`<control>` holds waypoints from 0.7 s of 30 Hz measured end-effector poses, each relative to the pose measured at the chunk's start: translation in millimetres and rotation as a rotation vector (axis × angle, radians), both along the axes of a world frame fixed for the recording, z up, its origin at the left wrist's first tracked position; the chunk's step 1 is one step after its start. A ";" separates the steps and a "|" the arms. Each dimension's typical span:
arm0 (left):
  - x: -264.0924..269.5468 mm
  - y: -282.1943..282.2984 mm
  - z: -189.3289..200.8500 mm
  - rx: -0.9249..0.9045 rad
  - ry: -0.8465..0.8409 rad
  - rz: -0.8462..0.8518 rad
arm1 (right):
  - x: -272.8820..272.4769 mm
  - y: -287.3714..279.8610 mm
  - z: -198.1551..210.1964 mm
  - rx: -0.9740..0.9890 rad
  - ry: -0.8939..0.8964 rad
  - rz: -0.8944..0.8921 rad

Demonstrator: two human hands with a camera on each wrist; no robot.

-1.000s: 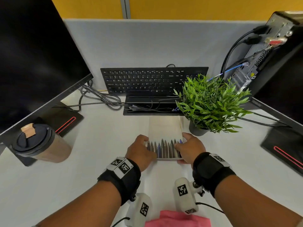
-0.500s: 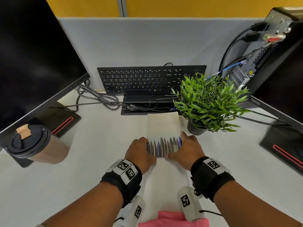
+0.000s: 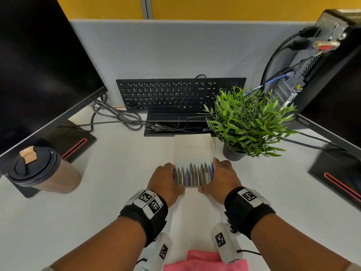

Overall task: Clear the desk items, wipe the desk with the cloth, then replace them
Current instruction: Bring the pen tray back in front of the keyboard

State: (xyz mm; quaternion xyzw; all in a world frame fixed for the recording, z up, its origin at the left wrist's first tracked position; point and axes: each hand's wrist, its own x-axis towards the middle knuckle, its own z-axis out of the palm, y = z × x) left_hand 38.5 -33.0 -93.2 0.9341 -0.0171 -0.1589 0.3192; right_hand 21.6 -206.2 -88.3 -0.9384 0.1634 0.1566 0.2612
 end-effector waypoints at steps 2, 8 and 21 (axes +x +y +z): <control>0.0 -0.5 0.3 0.002 0.005 0.006 | -0.3 -0.2 -0.3 -0.001 -0.004 0.000; -0.6 -1.3 1.7 0.017 0.011 0.005 | -0.2 0.3 0.9 0.006 -0.001 -0.009; -16.6 52.7 30.2 -0.012 -0.033 0.108 | 5.5 58.5 43.7 0.022 -0.168 0.168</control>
